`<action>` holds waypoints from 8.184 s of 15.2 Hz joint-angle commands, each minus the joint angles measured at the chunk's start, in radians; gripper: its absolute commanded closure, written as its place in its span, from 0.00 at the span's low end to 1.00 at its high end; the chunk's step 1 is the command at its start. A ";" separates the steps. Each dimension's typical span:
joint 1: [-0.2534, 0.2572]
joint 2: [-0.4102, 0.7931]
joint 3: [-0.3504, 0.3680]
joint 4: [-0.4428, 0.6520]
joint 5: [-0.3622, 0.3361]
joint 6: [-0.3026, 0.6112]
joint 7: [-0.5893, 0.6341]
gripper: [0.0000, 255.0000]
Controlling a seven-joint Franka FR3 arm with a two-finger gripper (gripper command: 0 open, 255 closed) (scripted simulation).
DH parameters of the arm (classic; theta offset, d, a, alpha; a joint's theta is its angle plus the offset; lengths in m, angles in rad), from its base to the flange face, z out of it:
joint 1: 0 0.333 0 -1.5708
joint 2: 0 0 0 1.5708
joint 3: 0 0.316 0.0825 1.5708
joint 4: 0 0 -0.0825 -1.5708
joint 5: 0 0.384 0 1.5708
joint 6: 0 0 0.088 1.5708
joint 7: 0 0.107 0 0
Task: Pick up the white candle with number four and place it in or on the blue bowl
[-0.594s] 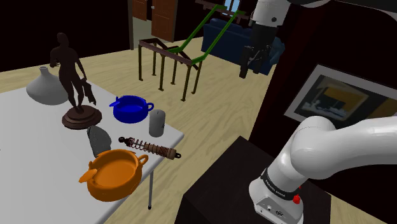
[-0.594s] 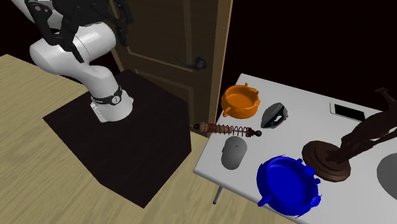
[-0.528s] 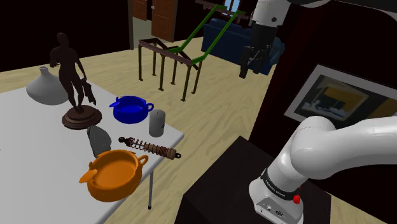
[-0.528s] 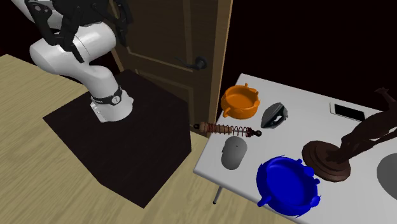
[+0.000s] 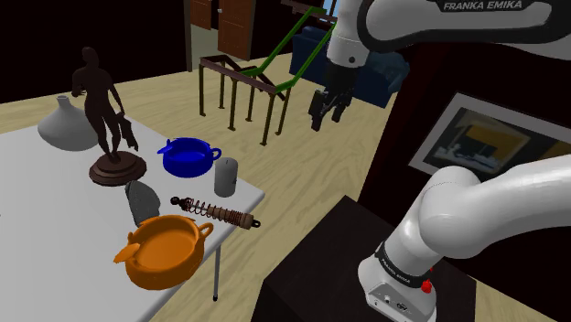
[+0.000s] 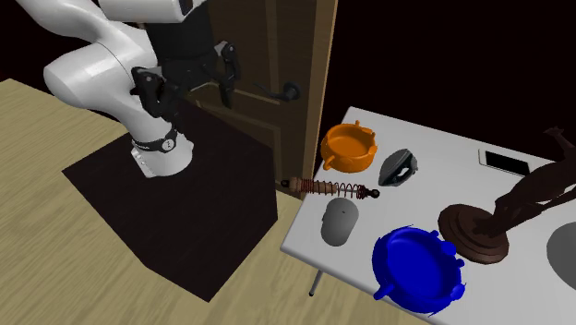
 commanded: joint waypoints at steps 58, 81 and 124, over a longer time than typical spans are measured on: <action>0.063 0.850 0.137 0.213 -0.212 0.793 0.247 1.00; 0.061 0.665 0.154 0.324 -0.108 0.506 0.144 1.00; 0.073 1.306 0.125 1.090 -0.155 0.381 0.109 1.00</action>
